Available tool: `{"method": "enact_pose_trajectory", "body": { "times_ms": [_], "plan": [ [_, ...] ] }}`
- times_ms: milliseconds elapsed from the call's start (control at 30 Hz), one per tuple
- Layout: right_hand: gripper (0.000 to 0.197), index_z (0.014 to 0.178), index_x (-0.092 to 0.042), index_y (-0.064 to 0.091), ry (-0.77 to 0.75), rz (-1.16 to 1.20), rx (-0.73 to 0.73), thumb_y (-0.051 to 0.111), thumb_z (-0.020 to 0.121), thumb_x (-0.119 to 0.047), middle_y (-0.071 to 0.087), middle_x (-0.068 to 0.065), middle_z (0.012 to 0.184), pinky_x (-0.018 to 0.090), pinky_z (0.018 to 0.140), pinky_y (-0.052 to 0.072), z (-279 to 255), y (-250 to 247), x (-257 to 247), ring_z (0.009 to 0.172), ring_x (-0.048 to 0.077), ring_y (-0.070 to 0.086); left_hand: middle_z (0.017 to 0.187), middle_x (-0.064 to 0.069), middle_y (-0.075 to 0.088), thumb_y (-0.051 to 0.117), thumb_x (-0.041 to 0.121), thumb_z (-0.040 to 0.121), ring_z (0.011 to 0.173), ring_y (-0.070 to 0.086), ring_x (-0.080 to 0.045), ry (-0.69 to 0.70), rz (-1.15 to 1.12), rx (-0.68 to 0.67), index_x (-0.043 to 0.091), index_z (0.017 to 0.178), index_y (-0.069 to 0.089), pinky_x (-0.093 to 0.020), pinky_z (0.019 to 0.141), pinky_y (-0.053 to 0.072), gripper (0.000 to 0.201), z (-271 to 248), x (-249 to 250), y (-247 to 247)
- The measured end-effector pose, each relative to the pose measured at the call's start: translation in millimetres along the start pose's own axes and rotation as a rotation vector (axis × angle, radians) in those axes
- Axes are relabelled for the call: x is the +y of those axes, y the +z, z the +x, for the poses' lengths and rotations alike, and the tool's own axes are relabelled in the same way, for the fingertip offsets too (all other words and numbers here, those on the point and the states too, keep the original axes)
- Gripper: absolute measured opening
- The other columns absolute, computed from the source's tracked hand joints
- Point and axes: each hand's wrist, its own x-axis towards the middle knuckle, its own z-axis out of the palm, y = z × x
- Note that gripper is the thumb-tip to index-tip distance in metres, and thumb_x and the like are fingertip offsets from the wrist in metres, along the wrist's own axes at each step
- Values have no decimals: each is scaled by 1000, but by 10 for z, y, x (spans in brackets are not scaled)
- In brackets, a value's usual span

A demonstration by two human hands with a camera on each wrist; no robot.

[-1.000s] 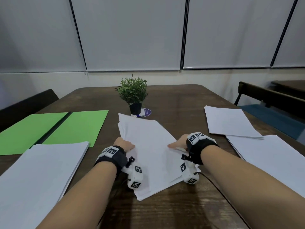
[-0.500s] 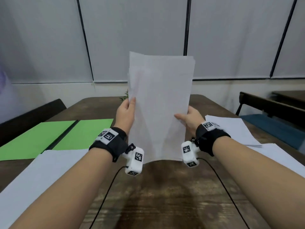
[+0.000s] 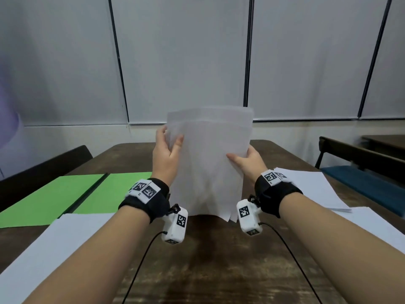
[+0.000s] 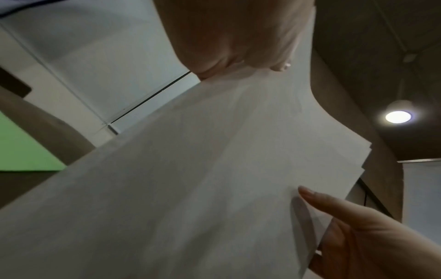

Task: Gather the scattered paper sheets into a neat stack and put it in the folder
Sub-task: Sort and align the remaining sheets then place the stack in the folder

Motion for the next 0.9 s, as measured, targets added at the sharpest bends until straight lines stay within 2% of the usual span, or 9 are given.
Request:
{"method": "enact_pose_trajectory", "body": {
  "times_ms": [67,133,267,367,433,567,633,767,900],
  "plan": [
    [47,122,-7,51,-16,35,13,73,81,-3,66,10,114,33,88,53,22,-7,-21,98,21,65,143,11,35,60,28,92,129,35,9,32,-64,-32,22,145,25,-11,106,28,63,38,50,3],
    [50,123,-7,48,-36,33,-6,74,80,0,65,7,110,27,83,55,43,-15,-56,95,17,64,148,14,19,63,19,90,134,18,16,165,-3,-13,24,150,12,-4,109,16,78,90,106,5],
    [57,122,-11,44,-60,13,-33,75,76,5,63,3,109,33,90,51,90,-43,-93,96,16,63,147,-11,19,68,5,82,133,23,-6,347,189,19,27,149,14,4,104,10,88,208,224,-22],
    [56,117,-18,40,-99,-53,-32,72,77,5,59,-10,99,27,87,49,112,-49,-88,88,2,60,149,-9,16,77,15,77,128,24,-2,277,264,-41,26,139,44,-1,104,13,71,278,243,-45],
    [53,116,-19,42,-114,-98,-40,70,78,5,59,-12,97,21,80,48,115,-35,-110,88,3,61,148,-7,19,79,18,75,128,28,-4,228,274,-53,21,122,58,-7,106,17,51,320,233,-58],
    [38,108,-17,51,-156,-132,-32,64,81,6,64,-5,95,9,64,50,141,7,-218,83,8,63,142,-9,29,78,10,74,131,33,-14,271,245,-10,15,111,61,-8,106,21,41,406,261,-82],
    [36,107,-17,52,-185,-83,-17,64,81,5,68,3,103,13,69,53,159,50,-258,81,5,65,141,-10,30,77,10,74,130,33,-13,293,246,31,15,112,61,-12,108,21,41,449,279,-82],
    [80,144,-23,25,-209,-22,-51,66,81,4,61,-6,111,18,82,52,184,93,-235,91,-3,64,144,-12,23,78,15,74,136,27,-17,211,305,35,14,105,63,-12,108,18,34,509,261,-59],
    [100,149,-41,8,-261,-130,-67,68,81,0,55,-9,114,11,81,49,231,54,-256,92,-10,61,143,-11,26,79,25,75,138,27,-17,126,330,-58,18,105,66,-14,106,19,34,516,160,-81]
  ]
}}
